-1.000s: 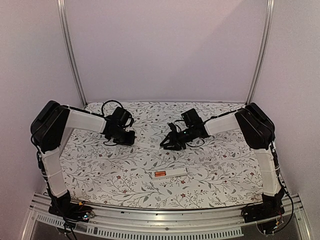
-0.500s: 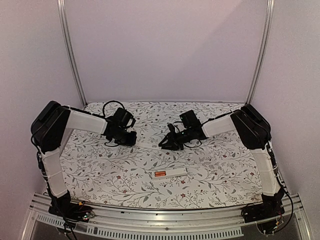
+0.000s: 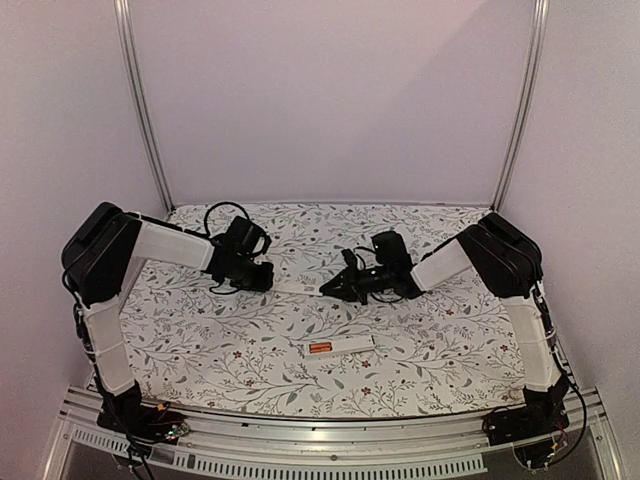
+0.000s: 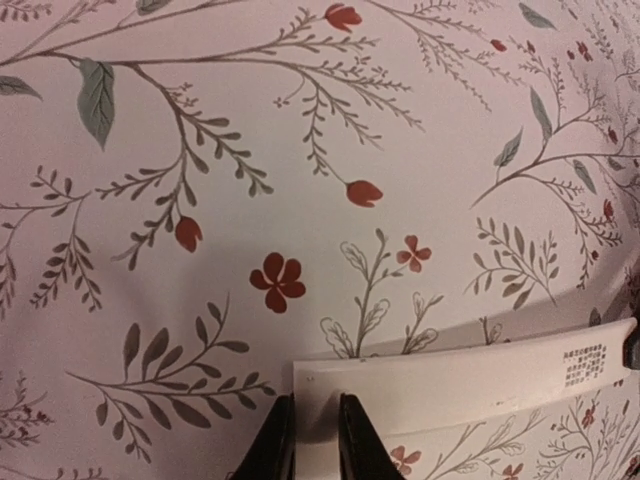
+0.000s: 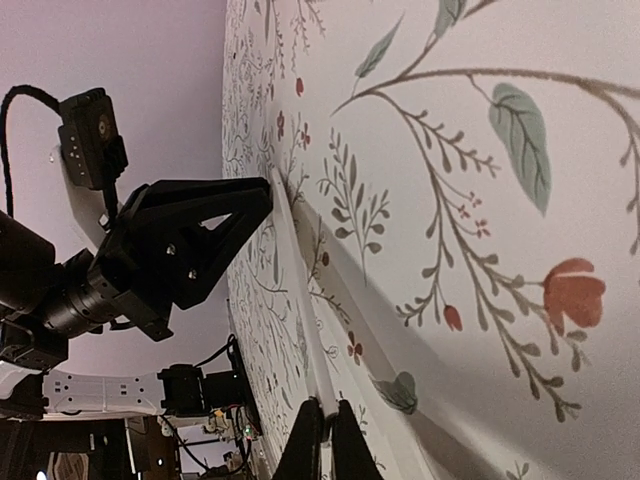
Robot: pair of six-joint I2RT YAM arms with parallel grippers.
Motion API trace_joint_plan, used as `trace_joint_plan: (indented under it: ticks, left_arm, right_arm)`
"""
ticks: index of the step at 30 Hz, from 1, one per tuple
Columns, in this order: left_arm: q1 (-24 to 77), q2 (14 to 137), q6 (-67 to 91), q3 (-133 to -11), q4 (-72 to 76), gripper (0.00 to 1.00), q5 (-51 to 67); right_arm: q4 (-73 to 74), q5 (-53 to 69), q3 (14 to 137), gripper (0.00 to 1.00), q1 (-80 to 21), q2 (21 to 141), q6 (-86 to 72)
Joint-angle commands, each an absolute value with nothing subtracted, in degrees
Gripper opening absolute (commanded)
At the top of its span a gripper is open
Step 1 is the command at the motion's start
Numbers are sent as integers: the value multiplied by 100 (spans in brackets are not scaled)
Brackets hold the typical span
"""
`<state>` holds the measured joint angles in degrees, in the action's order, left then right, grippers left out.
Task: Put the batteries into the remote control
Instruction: Pick up the battery cover at the center of the board, then pass from the right arm to the left
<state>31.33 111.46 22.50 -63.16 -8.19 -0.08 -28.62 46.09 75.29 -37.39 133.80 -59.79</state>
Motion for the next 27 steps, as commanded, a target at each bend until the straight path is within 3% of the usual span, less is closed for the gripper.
trace_joint_plan:
  ticks: [1,8,13,19,27]
  left_arm:
    - [3228,11184,2284,-6039,-963,19,438]
    - [3012,10198,2325,-5754,-681,48,629]
    - [2782,9248,2442,-5391,-400,61,1021]
    - [2600,8432,2650,-4820,194,61,2412]
    - [2588,7729,3089,-4323,526,45,3348]
  right_arm:
    - [-4447,4760,7305,0,-3650,13184,-6701]
    - [-4752,4890,6804,0,-3361,12776,-6827]
    - [-4635,5198,6478,0,-3258,12322,-6538]
    - [-3960,5640,6105,0,-3248,11662,-5850]
    - [-3285,5935,5752,0,-3258,10824,-5184]
